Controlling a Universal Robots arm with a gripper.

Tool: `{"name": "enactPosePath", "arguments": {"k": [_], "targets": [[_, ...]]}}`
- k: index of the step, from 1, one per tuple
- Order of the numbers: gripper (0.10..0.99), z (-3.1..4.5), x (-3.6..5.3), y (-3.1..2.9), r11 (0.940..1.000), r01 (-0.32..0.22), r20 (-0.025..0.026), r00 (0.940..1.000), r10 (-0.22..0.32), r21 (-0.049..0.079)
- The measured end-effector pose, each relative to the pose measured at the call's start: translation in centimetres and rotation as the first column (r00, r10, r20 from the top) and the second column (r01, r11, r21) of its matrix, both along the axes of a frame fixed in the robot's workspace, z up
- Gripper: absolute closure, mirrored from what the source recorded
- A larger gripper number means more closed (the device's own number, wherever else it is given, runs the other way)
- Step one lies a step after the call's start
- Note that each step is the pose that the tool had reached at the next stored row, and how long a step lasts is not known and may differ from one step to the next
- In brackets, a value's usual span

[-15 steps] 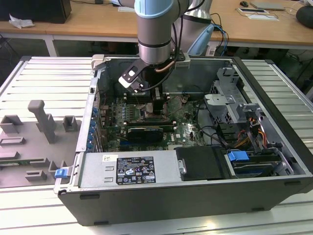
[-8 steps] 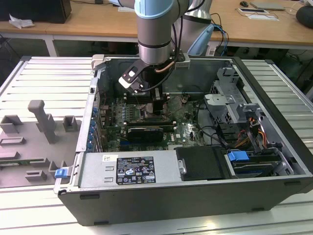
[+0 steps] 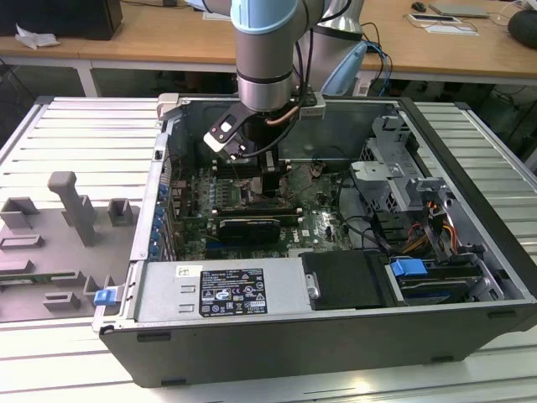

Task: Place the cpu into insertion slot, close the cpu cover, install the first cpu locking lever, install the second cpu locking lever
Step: 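Place the cpu into insertion slot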

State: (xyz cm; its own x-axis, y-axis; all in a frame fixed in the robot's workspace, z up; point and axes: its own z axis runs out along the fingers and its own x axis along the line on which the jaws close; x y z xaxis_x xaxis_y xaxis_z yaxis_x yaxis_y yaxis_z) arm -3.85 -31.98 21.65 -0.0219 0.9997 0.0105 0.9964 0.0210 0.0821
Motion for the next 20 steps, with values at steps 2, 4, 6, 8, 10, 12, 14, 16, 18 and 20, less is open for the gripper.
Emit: {"name": "enactPosePath", "arguments": {"k": [2,4,6,8,10,12,14,16,18,20], "targets": [[0.545,-0.19,-0.04,0.08,1.0000,0.007,0.0000,1.0000,-0.007,0.000],[0.545,-0.39,-0.19,0.11,1.0000,0.007,0.0000,1.0000,-0.007,0.000],[0.545,-0.62,-0.20,0.17,1.0000,0.007,0.0000,1.0000,-0.007,0.000],[0.545,-0.80,-0.20,0.23,1.0000,0.010,0.0000,1.0000,-0.010,0.000],[0.545,-0.98,-0.20,0.28,0.9998,0.018,-0.0001,0.9998,-0.018,0.000],[0.545,-1.10,-0.25,0.29,0.9998,0.020,0.0000,0.9998,-0.020,0.000],[0.545,-1.21,-0.27,0.30,0.9998,0.019,0.0000,0.9998,-0.019,0.000],[0.545,-1.43,-0.27,0.30,0.9998,0.020,0.0000,0.9998,-0.020,0.000],[0.545,-1.52,-0.28,0.29,0.9998,0.020,-0.0002,0.9998,-0.020,0.000],[0.545,-1.59,-0.27,0.30,0.9998,0.020,0.0001,0.9998,-0.020,0.000]]}}
